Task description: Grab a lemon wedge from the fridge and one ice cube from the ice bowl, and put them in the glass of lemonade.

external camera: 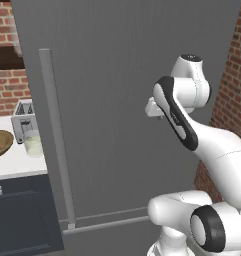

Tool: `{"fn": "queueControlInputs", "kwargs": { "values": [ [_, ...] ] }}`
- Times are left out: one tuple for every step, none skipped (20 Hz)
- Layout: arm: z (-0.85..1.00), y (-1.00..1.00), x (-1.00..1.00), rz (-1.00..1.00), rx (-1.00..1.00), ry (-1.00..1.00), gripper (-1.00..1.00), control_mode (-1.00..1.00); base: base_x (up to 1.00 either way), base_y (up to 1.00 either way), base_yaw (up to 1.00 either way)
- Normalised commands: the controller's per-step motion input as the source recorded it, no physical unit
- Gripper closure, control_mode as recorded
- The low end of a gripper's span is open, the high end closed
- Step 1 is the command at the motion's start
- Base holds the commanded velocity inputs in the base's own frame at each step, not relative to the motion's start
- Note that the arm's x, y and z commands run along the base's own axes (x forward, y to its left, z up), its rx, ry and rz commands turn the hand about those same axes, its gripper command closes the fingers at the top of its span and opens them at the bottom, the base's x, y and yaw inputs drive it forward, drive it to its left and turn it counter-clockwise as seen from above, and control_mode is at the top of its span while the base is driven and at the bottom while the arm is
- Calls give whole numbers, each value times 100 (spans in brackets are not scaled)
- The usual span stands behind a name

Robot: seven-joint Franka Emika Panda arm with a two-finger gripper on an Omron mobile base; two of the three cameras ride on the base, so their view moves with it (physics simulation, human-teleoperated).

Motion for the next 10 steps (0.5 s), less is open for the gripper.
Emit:
{"fn": "queueControlInputs", "kwargs": {
  "values": [
    [0, 0, -2, 0, 0, 0, -100, -100, 0, 0, 0],
    [0, 0, -12, 0, 0, -2, -100, -100, 0, 0, 0],
    [0, 0, -22, 0, 0, -2, -100, -100, 0, 0, 0],
    [0, 0, -32, 0, 0, -4, -100, -100, 0, 0, 0],
    [0, 0, -35, 0, 0, -3, -100, -100, 0, 0, 0],
    [0, 16, -37, 0, 0, -4, -100, -100, 0, 0, 0],
    [-21, 41, -51, 0, -1, -7, -100, -100, 0, 0, 0],
    [-26, 43, -54, 0, -1, -7, -100, -100, 0, 0, 0],
    [-29, 47, -52, 0, -1, -6, -100, -100, 0, 0, 0],
    [-31, 54, -53, 0, -2, -4, -100, -100, 0, 0, 0]
  ]
}}
